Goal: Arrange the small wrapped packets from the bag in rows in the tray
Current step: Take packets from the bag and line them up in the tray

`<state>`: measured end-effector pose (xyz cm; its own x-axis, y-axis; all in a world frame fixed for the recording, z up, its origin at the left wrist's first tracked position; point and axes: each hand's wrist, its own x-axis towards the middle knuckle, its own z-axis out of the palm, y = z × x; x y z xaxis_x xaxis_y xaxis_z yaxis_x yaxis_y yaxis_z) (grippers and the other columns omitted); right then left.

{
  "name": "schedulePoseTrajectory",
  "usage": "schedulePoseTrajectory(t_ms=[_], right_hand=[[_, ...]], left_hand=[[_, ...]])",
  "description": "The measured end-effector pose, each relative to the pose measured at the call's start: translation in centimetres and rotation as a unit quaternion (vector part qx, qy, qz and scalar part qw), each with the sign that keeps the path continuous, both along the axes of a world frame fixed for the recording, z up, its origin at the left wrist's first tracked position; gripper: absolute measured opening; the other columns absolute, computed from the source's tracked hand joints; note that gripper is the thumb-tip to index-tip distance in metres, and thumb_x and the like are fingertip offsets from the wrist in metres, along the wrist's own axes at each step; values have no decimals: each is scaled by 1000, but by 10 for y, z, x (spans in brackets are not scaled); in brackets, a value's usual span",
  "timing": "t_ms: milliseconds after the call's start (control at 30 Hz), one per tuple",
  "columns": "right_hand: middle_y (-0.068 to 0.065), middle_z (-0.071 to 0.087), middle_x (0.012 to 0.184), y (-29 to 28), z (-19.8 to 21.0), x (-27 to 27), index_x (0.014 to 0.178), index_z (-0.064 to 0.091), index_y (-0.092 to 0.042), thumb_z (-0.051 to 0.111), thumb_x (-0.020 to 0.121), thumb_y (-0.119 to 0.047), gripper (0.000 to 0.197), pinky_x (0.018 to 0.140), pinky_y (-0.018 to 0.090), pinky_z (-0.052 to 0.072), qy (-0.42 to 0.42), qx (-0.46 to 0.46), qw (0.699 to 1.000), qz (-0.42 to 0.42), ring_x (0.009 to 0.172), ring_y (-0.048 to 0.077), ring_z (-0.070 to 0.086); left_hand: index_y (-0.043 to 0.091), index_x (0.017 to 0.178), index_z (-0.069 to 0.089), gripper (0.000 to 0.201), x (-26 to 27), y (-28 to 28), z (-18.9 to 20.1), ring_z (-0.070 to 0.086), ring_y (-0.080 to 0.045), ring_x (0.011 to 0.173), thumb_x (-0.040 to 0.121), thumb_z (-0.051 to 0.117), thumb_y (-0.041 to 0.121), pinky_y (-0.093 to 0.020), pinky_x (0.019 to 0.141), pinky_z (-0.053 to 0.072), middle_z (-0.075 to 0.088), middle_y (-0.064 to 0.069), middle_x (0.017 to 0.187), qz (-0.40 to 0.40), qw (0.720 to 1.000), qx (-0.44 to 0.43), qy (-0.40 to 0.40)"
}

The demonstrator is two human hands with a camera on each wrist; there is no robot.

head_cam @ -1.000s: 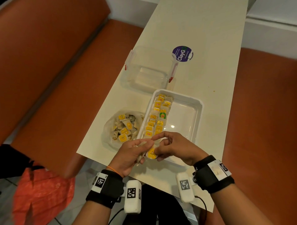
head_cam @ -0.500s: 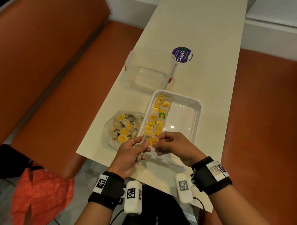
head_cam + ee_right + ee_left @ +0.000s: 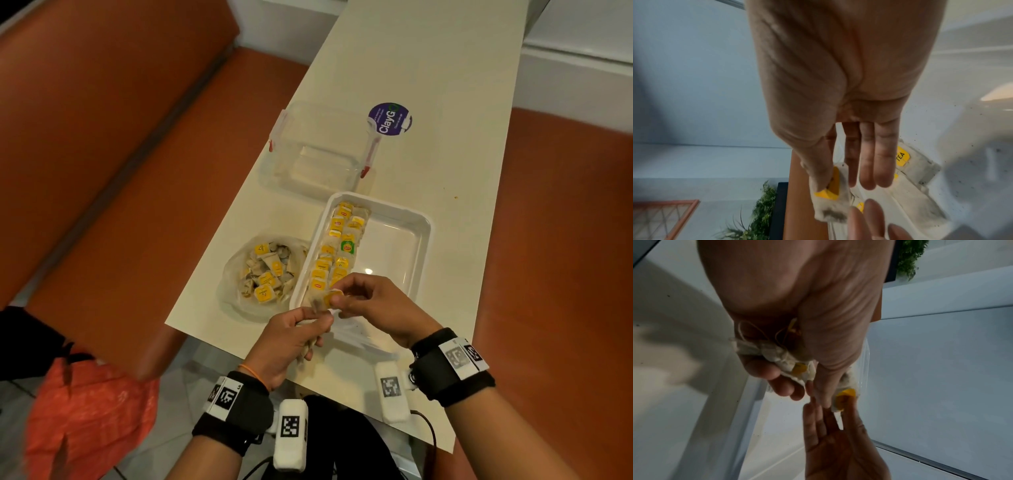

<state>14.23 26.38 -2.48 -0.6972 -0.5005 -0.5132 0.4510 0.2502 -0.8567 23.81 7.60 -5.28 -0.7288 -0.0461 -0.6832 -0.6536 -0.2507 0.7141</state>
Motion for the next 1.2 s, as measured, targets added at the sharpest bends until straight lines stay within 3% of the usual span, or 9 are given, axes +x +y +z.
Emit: schedulePoseTrajectory(t_ms=[100,167,300,367,500,667,800,1000,1200], right_hand=[[13,79,105,-1,-9,-8,105,74,-9,79,91,-16,16,93,39,61,4,-24,999,-47,101,28,75],[15,79,100,-1,-18,-16,105,73,-9,77,93,-15,14,88,39,62,22,13,998,-54,95,28,76],[-1,75,89,-1,-40,-26,105,74,-20,72,96,-22,10,76,31,57,128,191,971,65,76,11,69],[-6,73,85,-5,-48,-26,105,75,-22,71,96,-22,10,73,26,53,133,219,960,114,72,5,66],[-6,72,86,-17,-58,-25,96,74,-30,73,93,-23,9,84,33,58,133,233,953,143,81,15,68],[-9,71,88,-28,-70,-19,95,79,-23,75,90,-16,10,83,27,53,150,246,953,97,80,10,64],[-2,73,85,-32,-77,-14,96,80,-19,76,89,-13,10,80,32,60,133,243,959,55,73,16,68],[1,75,89,-33,-83,-11,93,79,-22,81,86,-15,10,85,42,62,122,251,960,15,79,23,71],[4,72,82,-35,-86,-10,84,70,-19,87,77,-12,19,76,47,63,109,257,959,-40,74,26,73]], left_hand=[[9,110,78,24,0,1,1,58,-15,68,89,81,20,-27,53,43,71,-10,92,39,999,6,-14],[6,111,75,21,-1,-2,4,58,-15,67,93,77,17,-27,53,42,68,-12,93,105,994,24,-18],[1,112,70,24,-4,-14,10,59,-15,63,98,70,19,-26,50,43,71,-15,94,192,980,49,-20],[0,111,70,25,-6,-19,14,61,-17,67,98,68,21,-28,52,44,75,-18,98,205,977,56,-21],[1,106,72,22,-7,-23,19,62,-21,76,97,68,20,-32,58,42,76,-19,102,214,975,62,-22],[0,107,72,24,-4,-20,20,61,-20,71,96,70,22,-32,56,41,76,-16,95,217,975,43,-24],[2,108,72,22,-3,-18,19,61,-19,69,97,69,22,-30,54,41,74,-15,93,218,975,40,-29],[1,110,72,25,-4,-20,20,62,-17,67,97,71,21,-29,53,41,73,-14,91,214,976,33,-32],[0,111,72,25,-4,-21,19,61,-18,67,96,72,20,-30,54,40,71,-14,90,219,975,34,-26]])
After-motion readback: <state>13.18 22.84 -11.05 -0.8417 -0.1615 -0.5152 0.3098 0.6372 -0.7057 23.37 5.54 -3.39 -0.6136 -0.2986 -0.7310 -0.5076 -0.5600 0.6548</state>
